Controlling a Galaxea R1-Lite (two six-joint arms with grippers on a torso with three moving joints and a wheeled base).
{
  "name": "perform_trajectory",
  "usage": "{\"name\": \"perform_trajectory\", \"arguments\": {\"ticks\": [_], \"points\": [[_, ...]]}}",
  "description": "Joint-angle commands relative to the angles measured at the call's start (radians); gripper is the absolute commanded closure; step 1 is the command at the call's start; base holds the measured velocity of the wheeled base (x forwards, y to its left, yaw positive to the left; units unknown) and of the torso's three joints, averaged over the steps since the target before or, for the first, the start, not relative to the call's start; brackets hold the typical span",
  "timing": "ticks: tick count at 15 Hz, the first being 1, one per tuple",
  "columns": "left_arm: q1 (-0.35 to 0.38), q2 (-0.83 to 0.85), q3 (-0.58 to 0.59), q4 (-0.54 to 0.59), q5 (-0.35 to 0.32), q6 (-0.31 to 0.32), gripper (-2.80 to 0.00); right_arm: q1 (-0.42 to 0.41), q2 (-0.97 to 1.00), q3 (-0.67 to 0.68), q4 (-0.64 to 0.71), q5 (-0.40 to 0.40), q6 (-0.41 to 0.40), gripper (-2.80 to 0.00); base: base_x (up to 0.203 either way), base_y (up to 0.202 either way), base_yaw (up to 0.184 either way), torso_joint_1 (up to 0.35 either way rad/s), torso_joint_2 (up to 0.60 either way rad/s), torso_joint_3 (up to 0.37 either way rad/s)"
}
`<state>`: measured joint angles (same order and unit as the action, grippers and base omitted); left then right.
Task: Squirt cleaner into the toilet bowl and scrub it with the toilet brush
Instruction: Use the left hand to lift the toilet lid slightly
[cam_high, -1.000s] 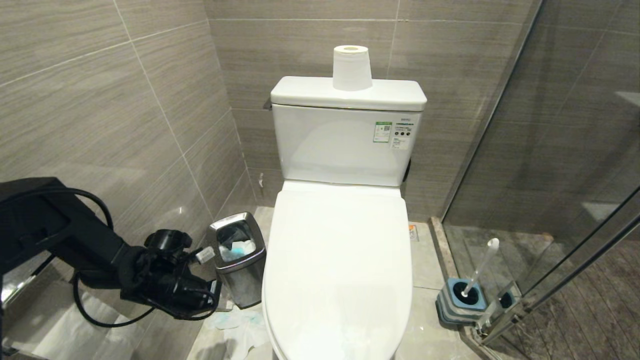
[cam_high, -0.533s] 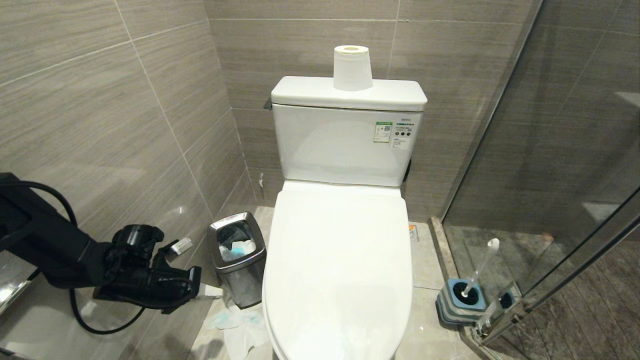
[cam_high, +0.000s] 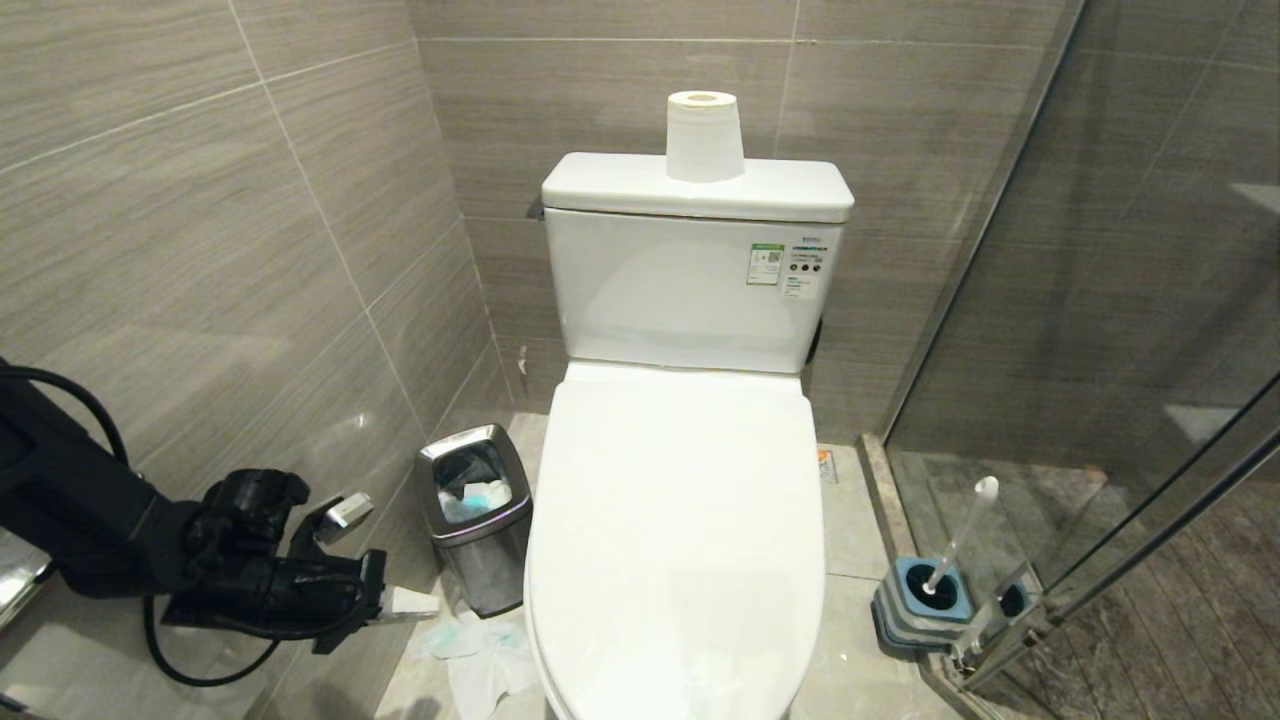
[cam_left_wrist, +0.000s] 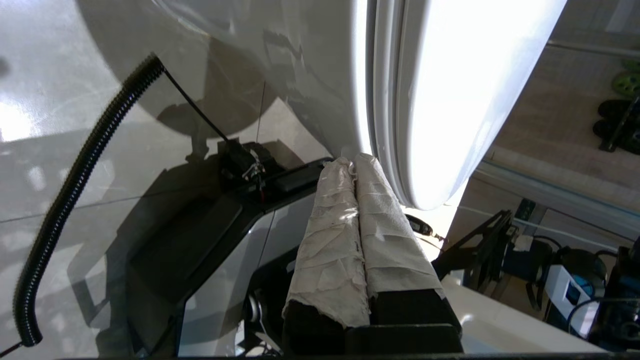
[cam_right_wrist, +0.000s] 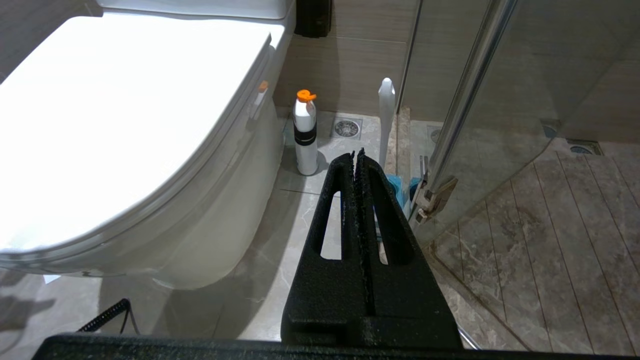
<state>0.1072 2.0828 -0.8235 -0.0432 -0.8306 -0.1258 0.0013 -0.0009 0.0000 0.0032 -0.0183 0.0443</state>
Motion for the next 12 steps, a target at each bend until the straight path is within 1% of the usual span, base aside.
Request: {"name": "perform_trajectory", "arguments": {"ticks": [1,2,4,8,12], "points": [[-0.002,-0.01,0.007,0.034,-0.007,0.025,0.0,0.0,0.001,0.002,0.0,0.0,0.0,0.0,0.0,0.0,0.0,0.0,0.0,0.0],[-0.001,-0.011,0.007,0.05,-0.018,0.046,0.0,0.0,0.001,0.002,0.0,0.0,0.0,0.0,0.0,0.0,0.0,0.0,0.0,0.0],[-0.001,-0.012,0.009,0.084,-0.079,0.06,0.0,0.0,0.001,0.002,0.0,0.0,0.0,0.0,0.0,0.0,0.0,0.0,0.0,0.0],[-0.027,-0.007,0.009,0.102,-0.082,0.066,0.0,0.0,0.001,0.002,0.0,0.0,0.0,0.0,0.0,0.0,0.0,0.0,0.0,0.0],[-0.032,-0.015,0.009,0.161,-0.085,0.061,0.0,0.0,0.001,0.002,0.0,0.0,0.0,0.0,0.0,0.0,0.0,0.0,0.0,0.0]]}}
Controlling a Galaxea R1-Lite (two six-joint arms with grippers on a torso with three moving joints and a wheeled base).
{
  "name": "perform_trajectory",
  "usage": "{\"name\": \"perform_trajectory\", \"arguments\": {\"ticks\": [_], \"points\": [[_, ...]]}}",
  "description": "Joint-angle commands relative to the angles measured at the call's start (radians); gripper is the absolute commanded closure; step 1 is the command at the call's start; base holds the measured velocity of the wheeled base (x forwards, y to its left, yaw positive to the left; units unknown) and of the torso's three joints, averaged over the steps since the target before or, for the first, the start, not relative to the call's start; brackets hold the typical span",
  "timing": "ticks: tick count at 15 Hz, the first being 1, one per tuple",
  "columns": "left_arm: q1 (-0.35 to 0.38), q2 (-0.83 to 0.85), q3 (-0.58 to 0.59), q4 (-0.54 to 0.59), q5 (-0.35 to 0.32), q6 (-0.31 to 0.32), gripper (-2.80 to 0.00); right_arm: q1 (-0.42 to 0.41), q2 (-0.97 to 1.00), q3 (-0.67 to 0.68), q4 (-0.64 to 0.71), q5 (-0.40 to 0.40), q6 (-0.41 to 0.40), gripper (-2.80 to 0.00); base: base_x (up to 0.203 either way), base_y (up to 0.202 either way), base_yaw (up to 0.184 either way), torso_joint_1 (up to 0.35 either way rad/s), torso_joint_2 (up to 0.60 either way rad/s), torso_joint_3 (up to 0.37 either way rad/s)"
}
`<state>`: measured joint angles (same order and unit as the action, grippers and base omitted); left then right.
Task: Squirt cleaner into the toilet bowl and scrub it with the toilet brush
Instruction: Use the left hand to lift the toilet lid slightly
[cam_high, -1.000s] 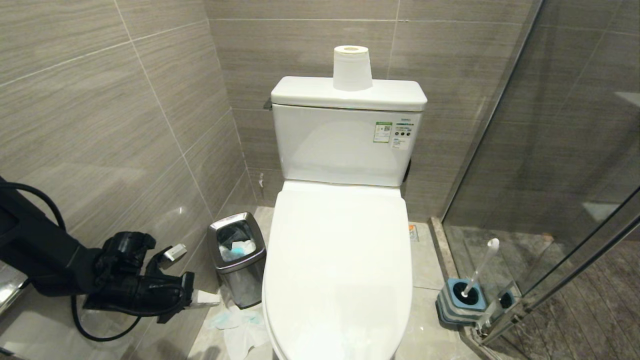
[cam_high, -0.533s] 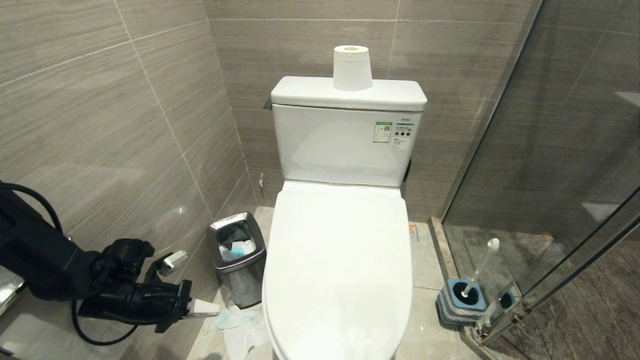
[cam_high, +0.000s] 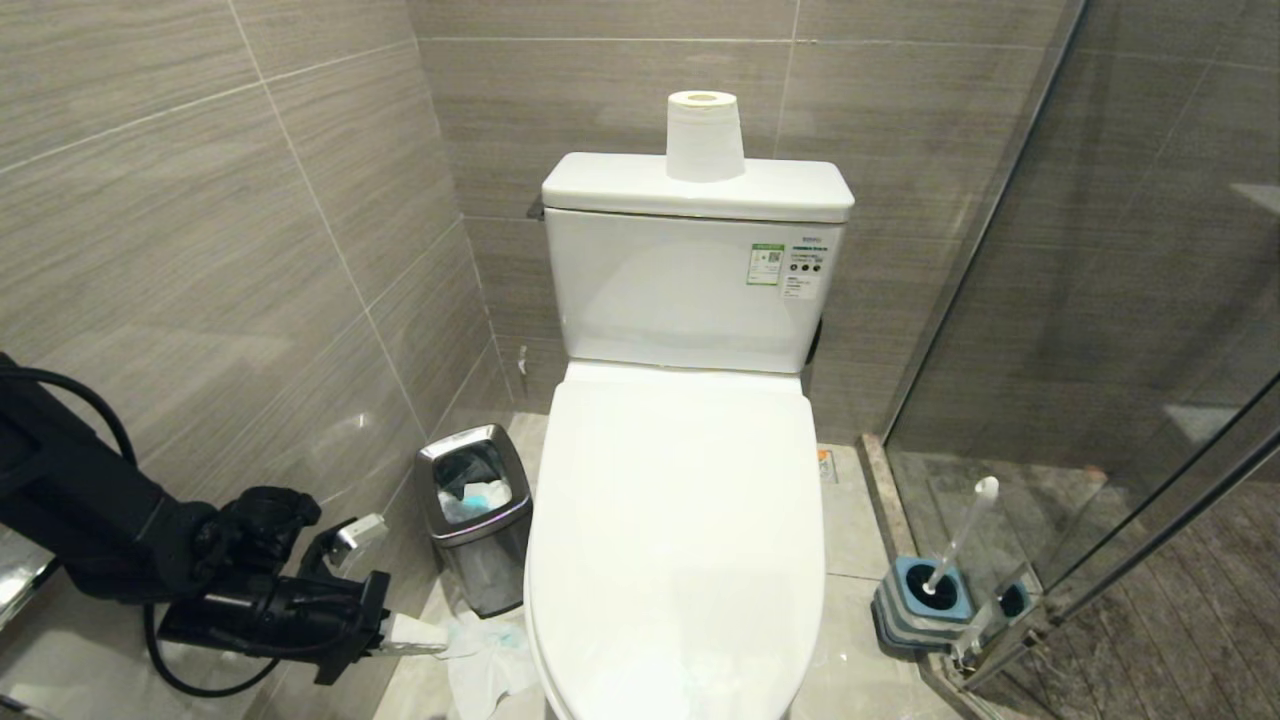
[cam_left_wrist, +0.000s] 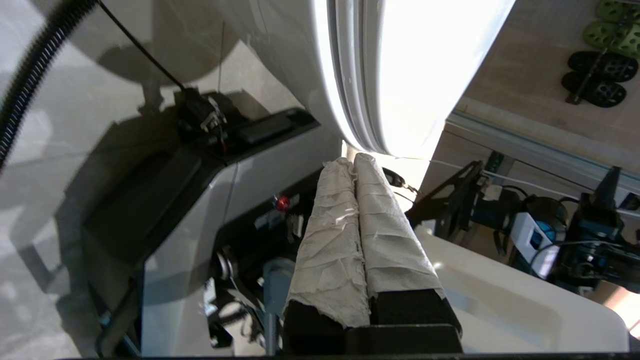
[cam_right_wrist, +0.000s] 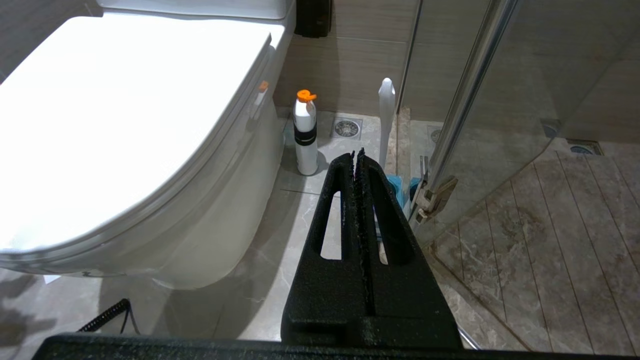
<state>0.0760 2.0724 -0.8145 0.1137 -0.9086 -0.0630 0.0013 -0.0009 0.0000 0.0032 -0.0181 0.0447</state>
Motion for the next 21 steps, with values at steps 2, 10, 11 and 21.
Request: {"name": "perform_trajectory", "arguments": {"ticks": [2,10,11,21], "points": [[0.004,-0.005,-0.005,-0.004,-0.009,-0.002,0.0,0.0,0.001,0.002,0.0,0.0,0.0,0.0,0.0,0.0,0.0,0.0,0.0,0.0],[0.074,0.053,-0.034,-0.214,-0.013,0.002,0.0,0.0,0.001,0.002,0.0,0.0,0.0,0.0,0.0,0.0,0.0,0.0,0.0,0.0],[0.09,0.059,-0.046,-0.211,-0.013,-0.001,0.0,0.0,0.001,0.002,0.0,0.0,0.0,0.0,0.0,0.0,0.0,0.0,0.0,0.0],[0.015,0.016,0.03,-0.155,-0.01,0.061,0.0,0.0,0.001,0.002,0.0,0.0,0.0,0.0,0.0,0.0,0.0,0.0,0.0,0.0]]}}
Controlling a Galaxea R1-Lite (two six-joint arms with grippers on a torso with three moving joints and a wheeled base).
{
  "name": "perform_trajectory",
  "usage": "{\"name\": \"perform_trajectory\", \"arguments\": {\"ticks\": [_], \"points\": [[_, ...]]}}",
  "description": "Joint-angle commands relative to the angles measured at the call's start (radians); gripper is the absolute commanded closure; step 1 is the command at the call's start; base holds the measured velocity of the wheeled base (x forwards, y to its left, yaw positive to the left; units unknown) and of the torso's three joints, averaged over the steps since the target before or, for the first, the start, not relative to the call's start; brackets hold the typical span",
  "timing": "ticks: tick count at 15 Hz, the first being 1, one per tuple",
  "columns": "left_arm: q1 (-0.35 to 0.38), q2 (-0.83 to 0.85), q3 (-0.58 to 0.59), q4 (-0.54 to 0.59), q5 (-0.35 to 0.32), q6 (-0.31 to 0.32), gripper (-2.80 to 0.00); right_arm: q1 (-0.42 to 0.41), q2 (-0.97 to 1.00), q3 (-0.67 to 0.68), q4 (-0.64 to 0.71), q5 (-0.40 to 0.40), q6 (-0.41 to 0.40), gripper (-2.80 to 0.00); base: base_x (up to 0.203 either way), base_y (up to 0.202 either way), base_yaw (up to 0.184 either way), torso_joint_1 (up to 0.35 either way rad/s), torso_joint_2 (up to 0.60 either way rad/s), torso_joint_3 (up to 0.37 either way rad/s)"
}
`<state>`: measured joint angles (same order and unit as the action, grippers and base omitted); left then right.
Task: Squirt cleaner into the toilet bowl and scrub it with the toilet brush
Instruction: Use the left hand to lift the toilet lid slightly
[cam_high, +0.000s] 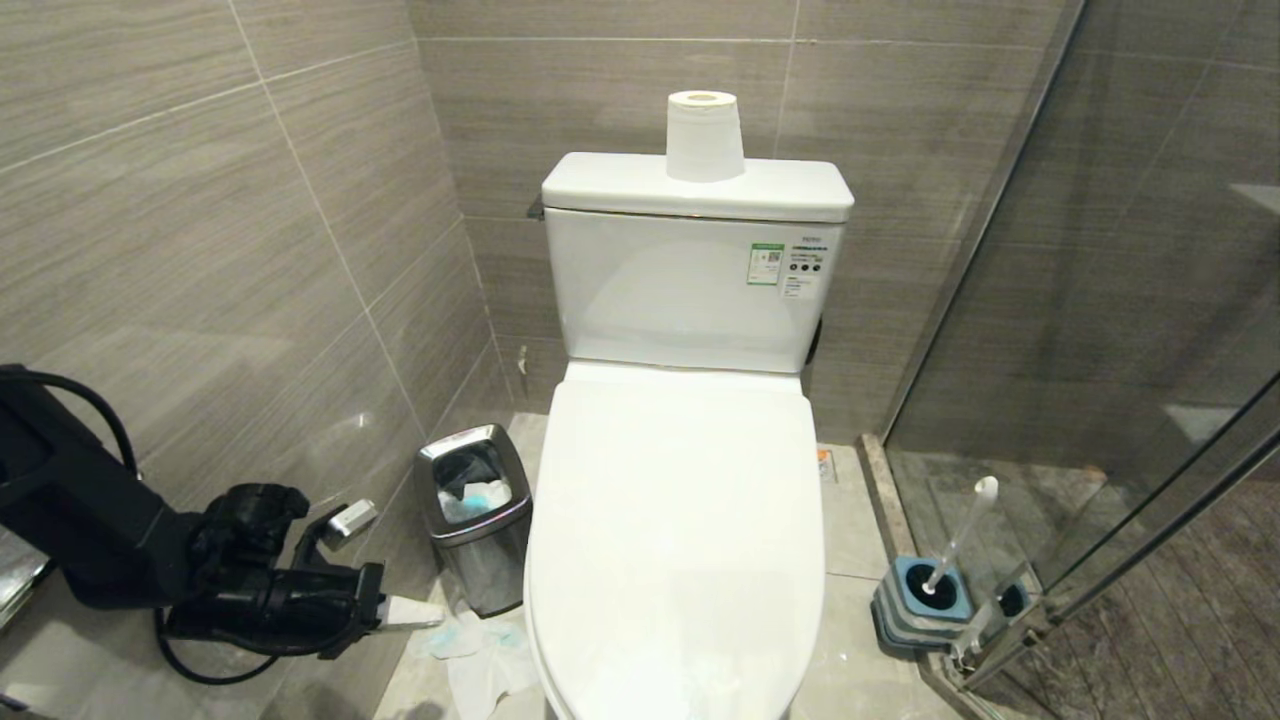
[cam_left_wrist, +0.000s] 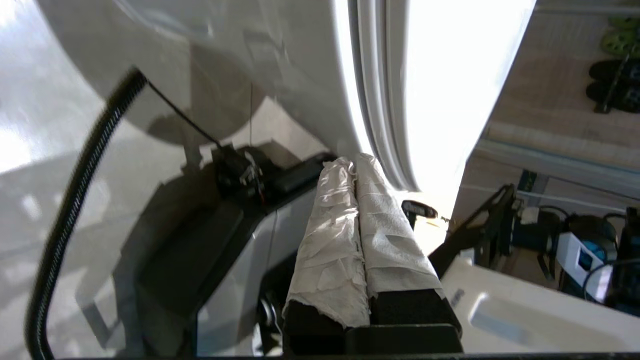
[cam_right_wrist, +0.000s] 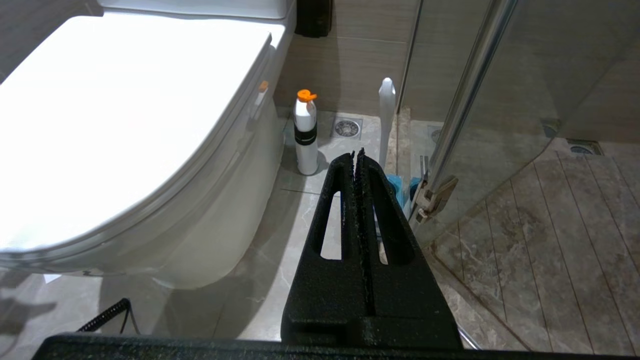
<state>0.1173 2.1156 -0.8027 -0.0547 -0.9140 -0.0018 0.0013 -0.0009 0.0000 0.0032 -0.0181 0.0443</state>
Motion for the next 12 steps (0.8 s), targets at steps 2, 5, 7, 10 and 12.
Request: {"name": "perform_trajectory", "arguments": {"ticks": [2,5,7,10,12], "points": [[-0.045,-0.034,0.022,0.042,-0.005,0.002,0.0,0.0,0.001,0.002,0.0,0.0,0.0,0.0,0.0,0.0,0.0,0.0,0.0,0.0],[-0.088,-0.051,0.022,0.065,-0.005,0.001,0.0,0.0,0.001,0.002,0.0,0.0,0.0,0.0,0.0,0.0,0.0,0.0,0.0,0.0],[-0.106,-0.048,0.02,0.067,-0.005,0.002,0.0,0.0,0.001,0.002,0.0,0.0,0.0,0.0,0.0,0.0,0.0,0.0,0.0,0.0],[-0.125,-0.046,0.021,0.086,-0.005,0.002,0.0,0.0,0.001,0.001,0.0,0.0,0.0,0.0,0.0,0.0,0.0,0.0,0.0,0.0],[-0.129,-0.043,0.02,0.123,-0.005,0.013,0.0,0.0,0.001,0.002,0.0,0.0,0.0,0.0,0.0,0.0,0.0,0.0,0.0,0.0]]}}
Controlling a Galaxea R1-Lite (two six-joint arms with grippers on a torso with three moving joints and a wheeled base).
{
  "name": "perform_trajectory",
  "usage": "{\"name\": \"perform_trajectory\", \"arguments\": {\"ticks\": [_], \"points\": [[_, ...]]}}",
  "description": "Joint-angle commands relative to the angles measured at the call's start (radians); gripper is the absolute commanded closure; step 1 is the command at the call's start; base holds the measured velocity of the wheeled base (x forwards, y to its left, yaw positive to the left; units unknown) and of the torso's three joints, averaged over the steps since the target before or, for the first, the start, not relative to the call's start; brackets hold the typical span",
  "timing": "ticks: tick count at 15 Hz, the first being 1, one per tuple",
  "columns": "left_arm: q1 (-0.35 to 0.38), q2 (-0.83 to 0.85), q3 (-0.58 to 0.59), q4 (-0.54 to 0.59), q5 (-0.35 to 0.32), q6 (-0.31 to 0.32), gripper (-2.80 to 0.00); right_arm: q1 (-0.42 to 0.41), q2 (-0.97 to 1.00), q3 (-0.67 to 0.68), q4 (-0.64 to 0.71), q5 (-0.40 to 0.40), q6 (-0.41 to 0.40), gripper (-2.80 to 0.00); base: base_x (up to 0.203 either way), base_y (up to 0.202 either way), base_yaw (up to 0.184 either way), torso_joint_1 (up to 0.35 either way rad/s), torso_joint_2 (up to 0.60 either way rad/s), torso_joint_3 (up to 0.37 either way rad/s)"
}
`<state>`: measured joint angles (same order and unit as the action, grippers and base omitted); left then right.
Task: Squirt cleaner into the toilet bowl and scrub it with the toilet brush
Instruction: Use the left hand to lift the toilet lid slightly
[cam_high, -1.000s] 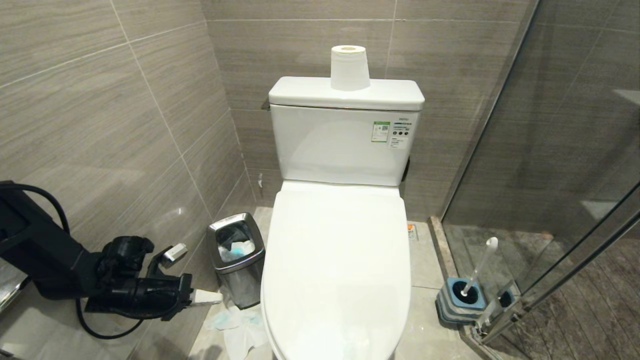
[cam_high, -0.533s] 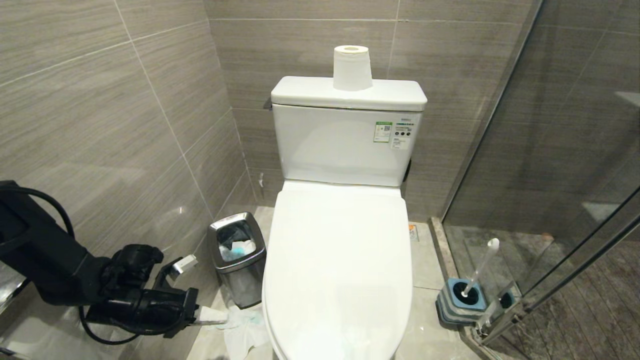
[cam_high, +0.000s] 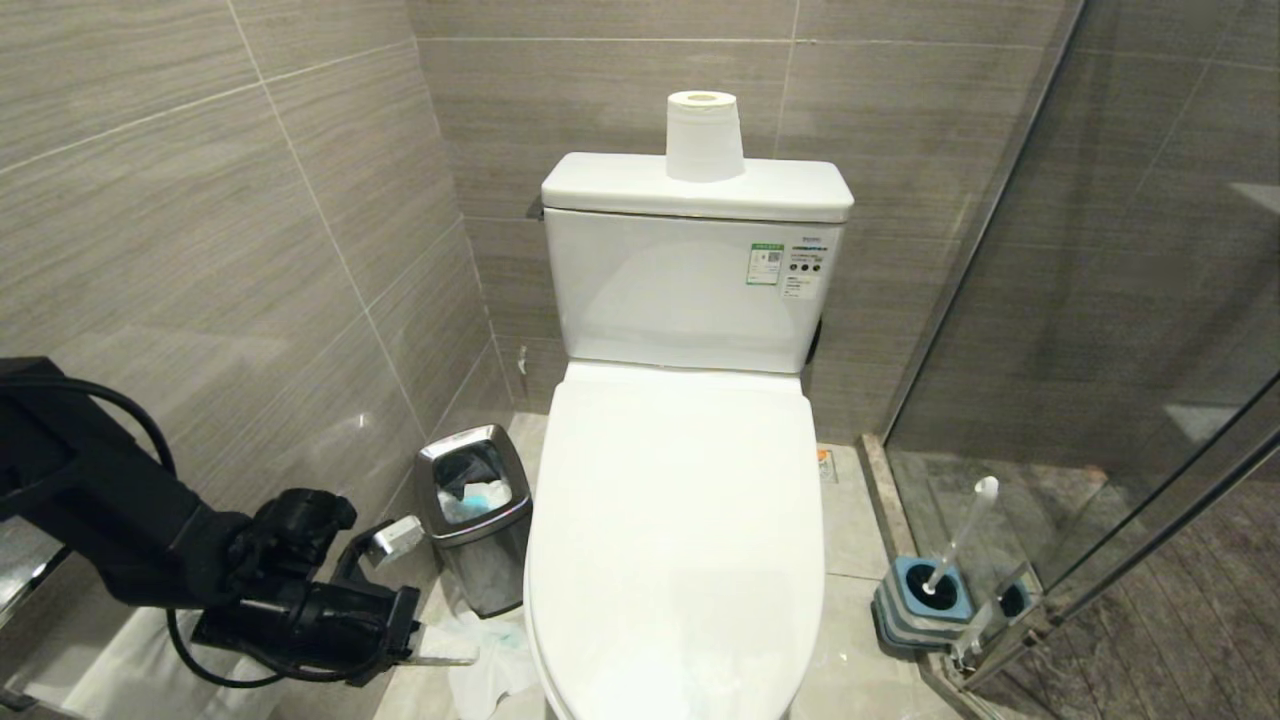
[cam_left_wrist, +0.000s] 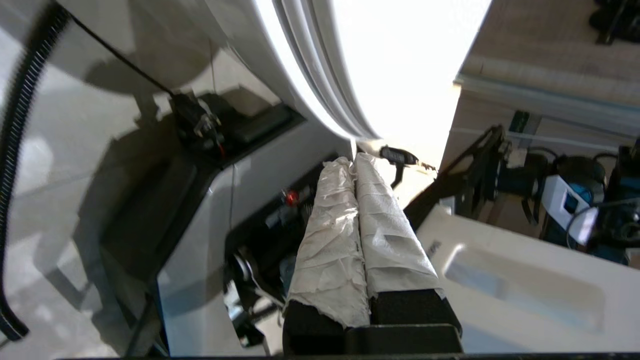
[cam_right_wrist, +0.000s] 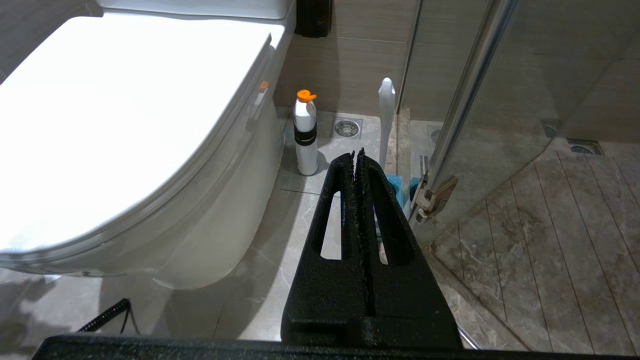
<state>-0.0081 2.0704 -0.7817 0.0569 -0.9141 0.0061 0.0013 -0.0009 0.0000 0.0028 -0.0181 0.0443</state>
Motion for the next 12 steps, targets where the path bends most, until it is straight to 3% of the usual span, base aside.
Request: {"name": "perform_trajectory", "arguments": {"ticks": [1,12], "points": [[-0.007,0.004,-0.002,0.033,-0.005,0.015,0.0,0.0,0.001,0.002,0.0,0.0,0.0,0.0,0.0,0.0,0.0,0.0,0.0,0.0],[-0.008,-0.004,-0.012,0.032,-0.008,0.028,0.0,0.0,0.001,0.002,0.0,0.0,0.0,0.0,0.0,0.0,0.0,0.0,0.0,0.0]]}}
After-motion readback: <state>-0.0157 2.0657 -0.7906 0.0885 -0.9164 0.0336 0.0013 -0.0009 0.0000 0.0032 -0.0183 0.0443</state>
